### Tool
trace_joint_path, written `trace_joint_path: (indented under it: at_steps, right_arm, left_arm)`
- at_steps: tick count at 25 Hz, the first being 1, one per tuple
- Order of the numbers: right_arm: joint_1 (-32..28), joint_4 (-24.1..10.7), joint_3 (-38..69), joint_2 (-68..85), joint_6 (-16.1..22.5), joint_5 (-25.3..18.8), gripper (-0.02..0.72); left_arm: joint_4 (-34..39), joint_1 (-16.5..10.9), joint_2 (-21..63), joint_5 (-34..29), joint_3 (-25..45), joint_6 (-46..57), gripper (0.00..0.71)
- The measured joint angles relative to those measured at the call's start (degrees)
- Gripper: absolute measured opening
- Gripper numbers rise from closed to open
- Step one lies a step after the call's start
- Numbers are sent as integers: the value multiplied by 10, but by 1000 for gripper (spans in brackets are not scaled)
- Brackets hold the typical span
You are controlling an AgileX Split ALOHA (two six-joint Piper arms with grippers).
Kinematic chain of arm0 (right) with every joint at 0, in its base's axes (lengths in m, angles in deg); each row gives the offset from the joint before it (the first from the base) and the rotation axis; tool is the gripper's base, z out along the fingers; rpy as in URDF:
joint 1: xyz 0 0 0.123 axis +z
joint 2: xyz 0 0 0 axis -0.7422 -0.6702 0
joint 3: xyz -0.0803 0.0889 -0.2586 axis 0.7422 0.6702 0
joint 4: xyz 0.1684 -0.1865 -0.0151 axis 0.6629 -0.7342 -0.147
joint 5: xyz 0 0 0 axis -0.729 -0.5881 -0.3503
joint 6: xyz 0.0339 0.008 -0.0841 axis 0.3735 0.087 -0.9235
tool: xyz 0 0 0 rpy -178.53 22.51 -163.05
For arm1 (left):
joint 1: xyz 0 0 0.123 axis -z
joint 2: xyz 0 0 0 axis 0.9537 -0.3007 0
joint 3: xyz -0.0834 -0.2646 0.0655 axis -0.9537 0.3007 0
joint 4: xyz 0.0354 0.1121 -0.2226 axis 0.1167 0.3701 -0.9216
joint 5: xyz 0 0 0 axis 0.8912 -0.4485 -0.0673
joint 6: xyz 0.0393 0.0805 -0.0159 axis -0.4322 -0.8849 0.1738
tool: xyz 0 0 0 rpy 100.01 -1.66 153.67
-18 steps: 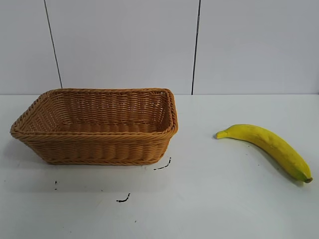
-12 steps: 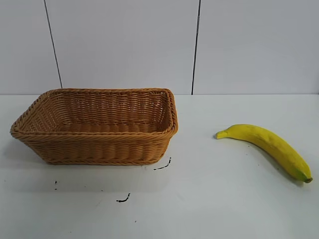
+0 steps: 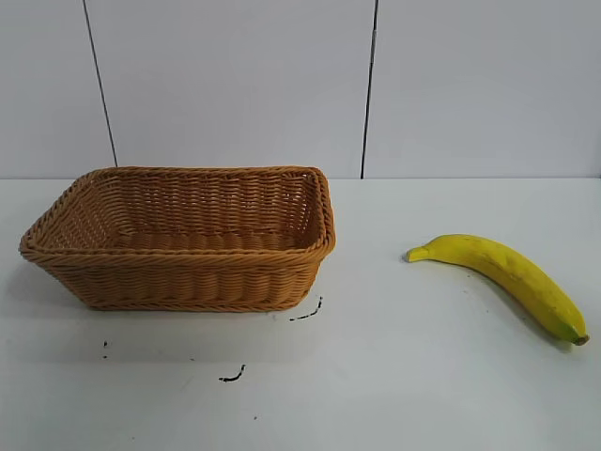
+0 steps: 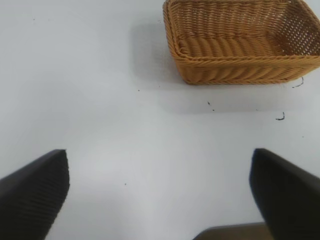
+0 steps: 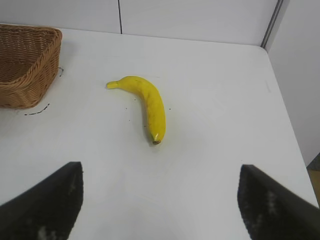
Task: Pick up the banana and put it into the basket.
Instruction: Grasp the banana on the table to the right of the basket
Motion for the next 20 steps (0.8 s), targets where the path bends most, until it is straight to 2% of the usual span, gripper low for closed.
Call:
trace_joint_path:
  at_steps: [20]
  right_arm:
    - [0, -9, -385, -732, -2, 26, 656]
  left_arm:
    - [0, 0, 0, 0, 0, 0, 695]
